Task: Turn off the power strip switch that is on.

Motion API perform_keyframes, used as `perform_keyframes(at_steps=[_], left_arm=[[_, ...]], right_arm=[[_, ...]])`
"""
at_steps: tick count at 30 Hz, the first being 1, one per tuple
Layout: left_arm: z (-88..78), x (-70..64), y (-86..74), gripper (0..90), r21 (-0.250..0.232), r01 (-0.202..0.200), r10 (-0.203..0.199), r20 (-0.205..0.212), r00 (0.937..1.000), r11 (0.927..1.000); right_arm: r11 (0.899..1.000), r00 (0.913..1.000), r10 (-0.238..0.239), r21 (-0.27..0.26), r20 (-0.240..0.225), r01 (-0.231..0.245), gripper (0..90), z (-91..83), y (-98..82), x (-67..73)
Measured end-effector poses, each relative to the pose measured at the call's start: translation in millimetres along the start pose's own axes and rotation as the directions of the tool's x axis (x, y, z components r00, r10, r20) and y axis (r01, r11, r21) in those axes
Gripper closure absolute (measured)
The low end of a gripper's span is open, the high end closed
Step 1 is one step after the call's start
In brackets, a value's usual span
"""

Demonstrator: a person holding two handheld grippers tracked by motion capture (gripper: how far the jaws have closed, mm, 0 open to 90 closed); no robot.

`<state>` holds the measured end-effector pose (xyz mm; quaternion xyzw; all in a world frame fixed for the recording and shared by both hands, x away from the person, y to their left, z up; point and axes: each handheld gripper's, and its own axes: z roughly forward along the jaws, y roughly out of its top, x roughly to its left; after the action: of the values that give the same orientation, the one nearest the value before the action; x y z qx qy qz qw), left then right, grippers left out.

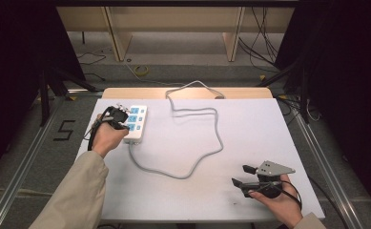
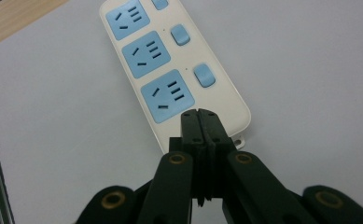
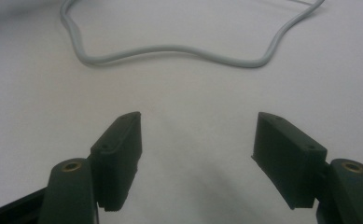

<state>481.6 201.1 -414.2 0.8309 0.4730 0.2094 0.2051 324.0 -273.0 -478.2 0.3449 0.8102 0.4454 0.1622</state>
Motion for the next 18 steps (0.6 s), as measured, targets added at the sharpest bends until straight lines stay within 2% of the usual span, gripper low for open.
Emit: perform_keyframes(at_steps=[18], left_arm=[[-0.7,5.8,11.3,89.7,0.009,-0.007,0.008,-0.007,0.9999,0.9999]], right_arm=[[1.0,1.0,0.002,0.001,0.001,-0.002,33.3,-0.1,-0.1,-0.2]])
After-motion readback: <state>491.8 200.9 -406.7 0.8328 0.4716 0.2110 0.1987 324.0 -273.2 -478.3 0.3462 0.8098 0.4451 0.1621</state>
